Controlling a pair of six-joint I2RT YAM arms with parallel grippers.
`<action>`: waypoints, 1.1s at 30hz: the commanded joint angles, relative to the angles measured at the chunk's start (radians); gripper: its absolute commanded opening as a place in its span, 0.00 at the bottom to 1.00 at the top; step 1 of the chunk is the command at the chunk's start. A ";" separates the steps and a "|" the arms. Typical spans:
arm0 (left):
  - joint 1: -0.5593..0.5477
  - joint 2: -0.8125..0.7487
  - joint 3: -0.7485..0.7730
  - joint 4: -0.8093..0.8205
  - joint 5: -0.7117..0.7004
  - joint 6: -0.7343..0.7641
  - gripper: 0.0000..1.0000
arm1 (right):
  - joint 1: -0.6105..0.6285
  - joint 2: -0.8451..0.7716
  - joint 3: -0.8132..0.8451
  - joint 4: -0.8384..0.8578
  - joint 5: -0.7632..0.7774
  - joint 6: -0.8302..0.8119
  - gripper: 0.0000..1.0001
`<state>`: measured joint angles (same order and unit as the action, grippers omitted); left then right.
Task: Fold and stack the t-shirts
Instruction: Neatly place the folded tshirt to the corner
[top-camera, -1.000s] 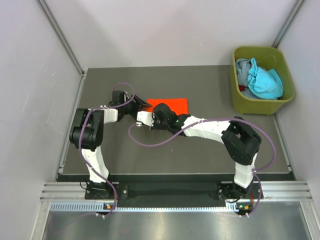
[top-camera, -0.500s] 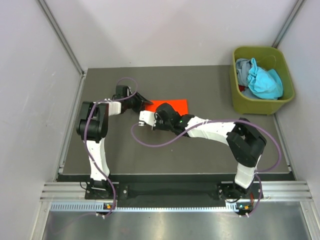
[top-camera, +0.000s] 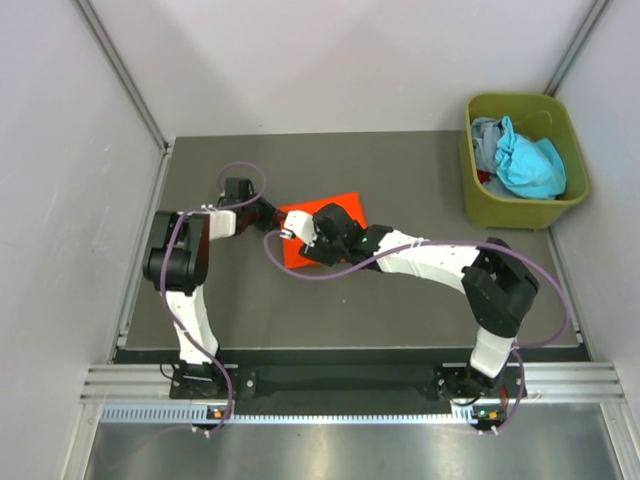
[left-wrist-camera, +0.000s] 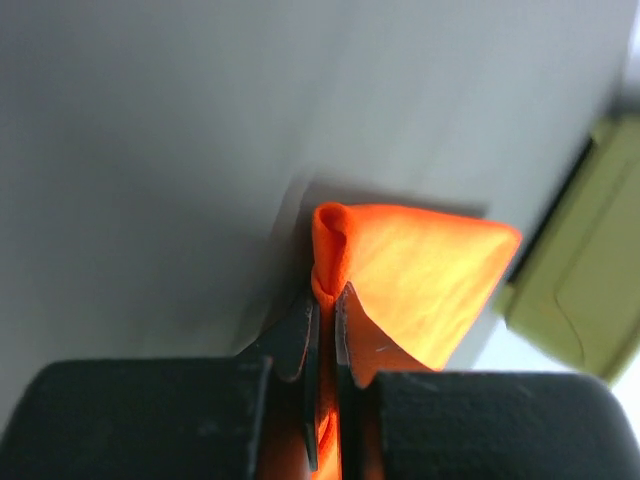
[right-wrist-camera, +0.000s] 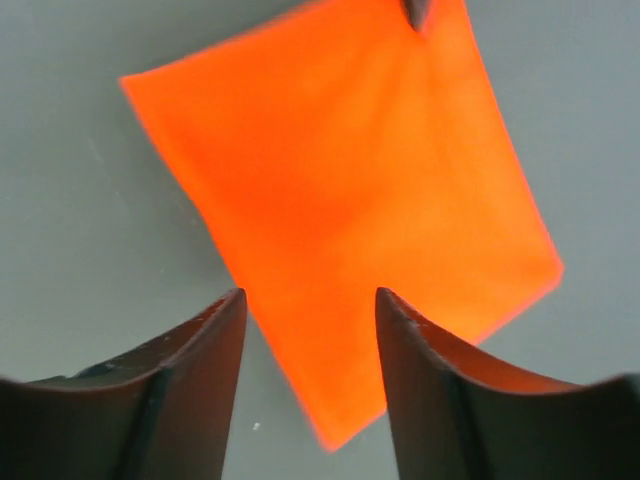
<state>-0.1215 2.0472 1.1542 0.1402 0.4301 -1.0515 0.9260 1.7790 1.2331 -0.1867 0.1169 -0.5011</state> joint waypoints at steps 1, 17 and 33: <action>0.055 -0.143 -0.128 -0.094 -0.260 -0.027 0.00 | -0.007 -0.087 0.066 -0.134 0.055 0.150 0.58; 0.258 -0.853 -0.500 -0.780 -1.054 -0.392 0.00 | -0.026 -0.381 -0.136 -0.146 -0.207 0.388 0.63; 0.572 -1.142 -0.587 -1.033 -1.194 -0.498 0.00 | 0.033 -0.411 -0.159 -0.189 -0.235 0.383 0.63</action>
<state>0.4236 0.9455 0.5991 -0.7864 -0.6891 -1.4399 0.9360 1.4017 1.0599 -0.3912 -0.1001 -0.1261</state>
